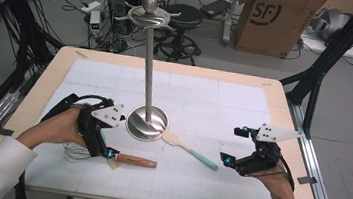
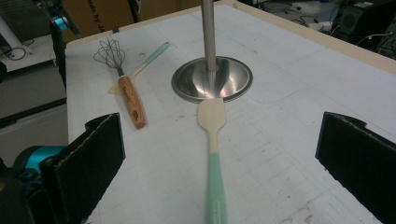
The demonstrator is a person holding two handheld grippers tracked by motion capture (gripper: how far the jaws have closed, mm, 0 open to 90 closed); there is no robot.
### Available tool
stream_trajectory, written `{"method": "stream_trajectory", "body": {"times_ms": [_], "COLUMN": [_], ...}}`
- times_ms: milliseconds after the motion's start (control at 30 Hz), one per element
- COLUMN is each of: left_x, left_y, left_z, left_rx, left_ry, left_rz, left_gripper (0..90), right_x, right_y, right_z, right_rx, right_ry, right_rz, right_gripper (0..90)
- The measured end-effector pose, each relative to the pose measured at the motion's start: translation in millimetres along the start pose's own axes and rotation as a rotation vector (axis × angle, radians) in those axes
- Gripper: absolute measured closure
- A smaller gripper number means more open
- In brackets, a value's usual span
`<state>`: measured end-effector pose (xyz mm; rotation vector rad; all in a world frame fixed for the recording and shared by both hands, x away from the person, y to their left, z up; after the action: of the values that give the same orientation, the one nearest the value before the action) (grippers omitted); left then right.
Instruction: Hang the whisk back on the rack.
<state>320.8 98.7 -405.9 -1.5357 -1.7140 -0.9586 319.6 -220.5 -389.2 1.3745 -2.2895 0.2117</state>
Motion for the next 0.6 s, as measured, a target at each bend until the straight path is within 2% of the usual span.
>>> {"method": "stream_trajectory", "body": {"times_ms": [67,433,600], "left_x": [-9.2,-49.9,-62.4], "left_y": [-0.9,-10.3,-14.2], "left_z": [1.4,9.0,11.0], "left_rx": [-0.006,-0.007,0.006], "left_ry": [0.036,0.126,0.141], "left_rz": [0.019,0.102,0.144], "left_gripper": [1.7,1.7,1.8], "right_x": [-1.8,-0.1,1.3], "right_y": [0.6,0.1,-2.8], "right_z": [-0.3,-0.4,-0.5], "right_rx": [0.004,-0.004,-0.016], "right_ry": [0.002,-0.002,-0.009], "right_rz": [-0.002,0.002,0.016], "right_gripper": [0.1,0.1,0.1]}}
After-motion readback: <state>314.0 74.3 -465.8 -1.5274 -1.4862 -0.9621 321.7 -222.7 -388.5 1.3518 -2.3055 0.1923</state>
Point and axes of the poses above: each handheld gripper's, and its own axes: x roughly backward along the jaws, z roughly out of its underside, y roughly to its left, the point moved 9 cm from there along -x, roughly forward along the jaws, and after that the axes turned 2 degrees about y, right-handed, at the moved point
